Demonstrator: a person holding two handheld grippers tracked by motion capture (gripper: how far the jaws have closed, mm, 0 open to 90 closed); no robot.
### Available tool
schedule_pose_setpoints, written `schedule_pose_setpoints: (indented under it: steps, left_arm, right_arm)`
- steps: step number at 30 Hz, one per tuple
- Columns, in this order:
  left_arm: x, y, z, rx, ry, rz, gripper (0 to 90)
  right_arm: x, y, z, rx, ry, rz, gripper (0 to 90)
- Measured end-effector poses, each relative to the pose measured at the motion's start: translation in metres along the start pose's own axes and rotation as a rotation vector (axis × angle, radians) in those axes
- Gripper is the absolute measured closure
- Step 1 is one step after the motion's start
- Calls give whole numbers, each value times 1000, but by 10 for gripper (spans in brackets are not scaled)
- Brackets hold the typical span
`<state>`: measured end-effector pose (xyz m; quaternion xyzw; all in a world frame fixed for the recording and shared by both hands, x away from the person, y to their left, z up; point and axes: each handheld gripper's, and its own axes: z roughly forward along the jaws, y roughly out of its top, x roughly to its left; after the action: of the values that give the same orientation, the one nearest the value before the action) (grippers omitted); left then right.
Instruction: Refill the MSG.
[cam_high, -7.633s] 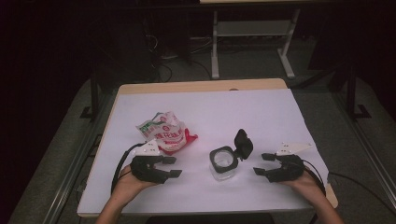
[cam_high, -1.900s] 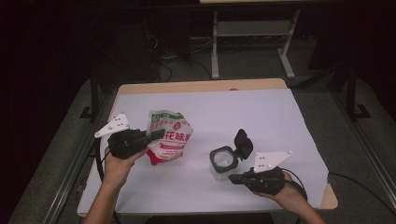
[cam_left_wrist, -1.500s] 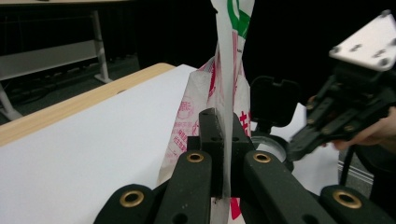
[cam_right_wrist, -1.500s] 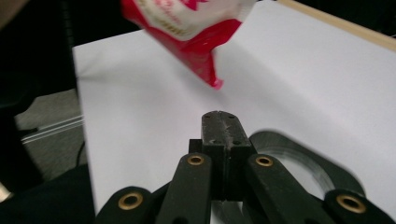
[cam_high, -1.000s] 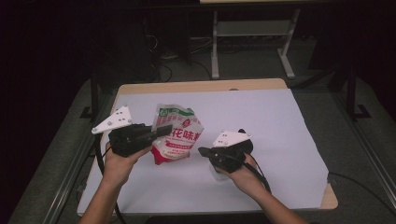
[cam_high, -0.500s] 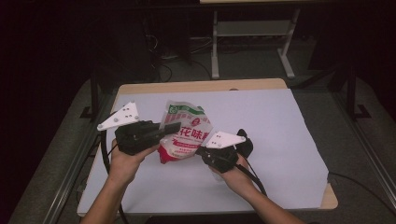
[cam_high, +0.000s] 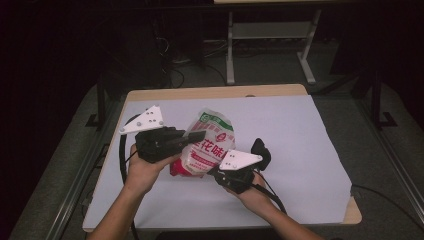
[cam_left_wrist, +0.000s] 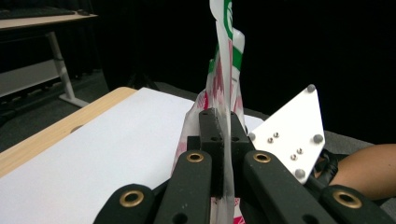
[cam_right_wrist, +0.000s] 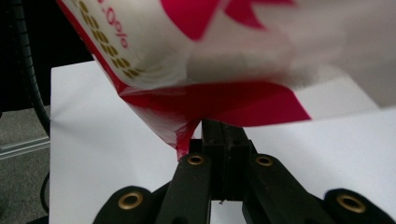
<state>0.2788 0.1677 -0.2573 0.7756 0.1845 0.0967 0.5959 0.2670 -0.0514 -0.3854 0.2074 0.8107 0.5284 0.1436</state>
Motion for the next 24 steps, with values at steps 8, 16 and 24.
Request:
schedule_pose_setpoints:
  steps: [8, 16, 24]
  left_arm:
    - [2, 4, 16, 25, -32, -2, 900]
    - [5, 6, 29, 33, -66, -19, 900]
    - [8, 5, 40, 54, -92, -59, 900]
  right_arm:
    - [5, -2, 0, 3, 15, -14, 900]
    - [11, -4, 0, -18, 37, -26, 900]
    - [15, -6, 2, -12, 12, -24, 900]
